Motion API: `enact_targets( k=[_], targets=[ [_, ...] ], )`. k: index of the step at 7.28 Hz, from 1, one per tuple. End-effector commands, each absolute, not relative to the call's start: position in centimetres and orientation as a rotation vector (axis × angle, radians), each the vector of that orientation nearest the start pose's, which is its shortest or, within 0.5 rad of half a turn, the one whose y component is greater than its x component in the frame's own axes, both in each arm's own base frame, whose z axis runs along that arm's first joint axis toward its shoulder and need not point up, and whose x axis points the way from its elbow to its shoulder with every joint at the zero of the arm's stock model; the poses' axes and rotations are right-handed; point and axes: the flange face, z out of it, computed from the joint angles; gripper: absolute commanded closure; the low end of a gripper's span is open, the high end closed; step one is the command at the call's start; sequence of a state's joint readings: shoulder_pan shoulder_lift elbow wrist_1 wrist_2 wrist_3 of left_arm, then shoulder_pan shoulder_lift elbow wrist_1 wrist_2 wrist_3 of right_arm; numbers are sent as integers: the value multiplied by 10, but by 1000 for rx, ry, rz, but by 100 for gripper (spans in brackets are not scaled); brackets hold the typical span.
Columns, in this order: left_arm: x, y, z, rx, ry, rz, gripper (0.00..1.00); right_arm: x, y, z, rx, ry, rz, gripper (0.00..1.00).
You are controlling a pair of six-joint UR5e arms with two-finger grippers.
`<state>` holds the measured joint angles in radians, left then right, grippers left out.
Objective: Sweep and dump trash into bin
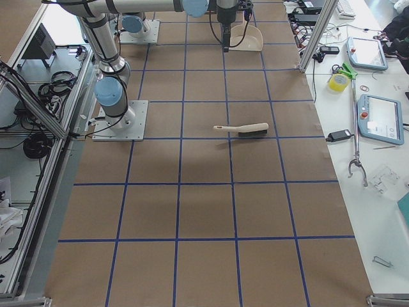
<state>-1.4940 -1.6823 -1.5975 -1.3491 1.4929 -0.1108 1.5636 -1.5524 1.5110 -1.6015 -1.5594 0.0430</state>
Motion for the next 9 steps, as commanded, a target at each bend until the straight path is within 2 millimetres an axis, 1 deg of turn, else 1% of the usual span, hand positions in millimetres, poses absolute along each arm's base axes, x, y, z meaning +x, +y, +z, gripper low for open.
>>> enact_targets(
  k=[1,2,3,4,5,6,7,9],
  targets=[
    [-103,-523,464,-116,3212,-69,0,130,-507,512,81,3126,-112,0],
    [-106,-507,478,-31,3211,-59,0,130,-507,512,81,3126,-112,0],
    [-110,-492,493,-19,3197,-42,0,131,-507,512,81,3125,-112,0],
    [-116,-483,507,3,3185,-42,0,130,-507,512,81,3126,-112,0],
    [-123,-479,514,27,3165,-43,0,131,-507,511,81,3125,-110,0],
    [-135,-476,512,5,3142,-34,0,130,-507,511,81,3127,-110,0],
    [-143,-477,507,-21,3143,-24,0,130,-507,511,81,3127,-110,0],
    [-142,-480,503,-24,3140,-19,0,130,-507,511,83,3127,-110,0]
  ],
)
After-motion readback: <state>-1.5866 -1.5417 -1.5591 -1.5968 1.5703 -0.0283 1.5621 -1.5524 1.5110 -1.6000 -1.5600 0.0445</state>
